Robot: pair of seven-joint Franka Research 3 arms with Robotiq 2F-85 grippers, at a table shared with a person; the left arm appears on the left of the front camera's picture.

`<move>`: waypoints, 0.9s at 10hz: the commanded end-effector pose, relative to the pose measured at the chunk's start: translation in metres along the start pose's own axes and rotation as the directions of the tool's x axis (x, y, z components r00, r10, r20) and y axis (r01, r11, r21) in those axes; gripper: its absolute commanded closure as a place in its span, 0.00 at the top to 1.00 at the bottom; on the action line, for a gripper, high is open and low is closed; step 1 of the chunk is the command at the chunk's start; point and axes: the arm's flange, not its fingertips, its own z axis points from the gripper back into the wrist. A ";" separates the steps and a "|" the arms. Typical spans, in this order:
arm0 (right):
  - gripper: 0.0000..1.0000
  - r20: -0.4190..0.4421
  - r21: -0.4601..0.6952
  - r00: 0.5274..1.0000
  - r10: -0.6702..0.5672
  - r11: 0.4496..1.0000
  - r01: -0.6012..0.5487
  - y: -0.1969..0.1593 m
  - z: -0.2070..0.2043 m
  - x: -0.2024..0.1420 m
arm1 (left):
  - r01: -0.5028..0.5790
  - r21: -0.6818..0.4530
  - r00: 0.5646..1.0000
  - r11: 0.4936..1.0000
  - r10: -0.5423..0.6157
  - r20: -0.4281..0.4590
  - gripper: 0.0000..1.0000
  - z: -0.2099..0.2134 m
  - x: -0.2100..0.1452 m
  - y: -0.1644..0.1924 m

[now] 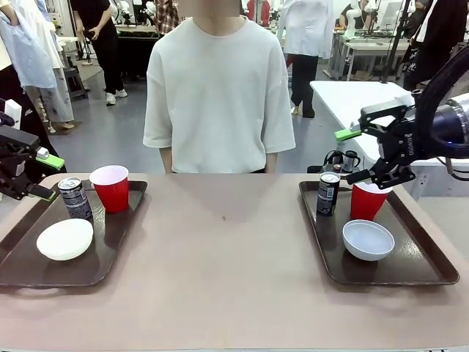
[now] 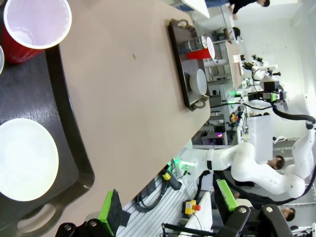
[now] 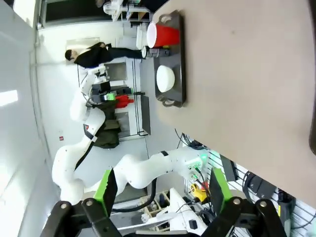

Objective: Prepare tableware on both trays.
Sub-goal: Pick up a Picnic Bowl from the table and place it on a Handle tray.

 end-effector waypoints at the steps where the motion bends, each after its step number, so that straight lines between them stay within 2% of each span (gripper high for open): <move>1: 0.98 0.041 -0.099 0.999 0.033 0.995 -0.029 0.002 -0.010 0.004 | 0.024 -0.020 1.000 1.000 -0.024 0.008 1.00 0.000 -0.001 0.001; 9: 0.98 0.041 -0.099 0.999 0.033 0.995 -0.029 0.002 -0.010 0.004 | 0.024 -0.020 1.000 1.000 -0.024 0.008 1.00 0.000 -0.001 0.001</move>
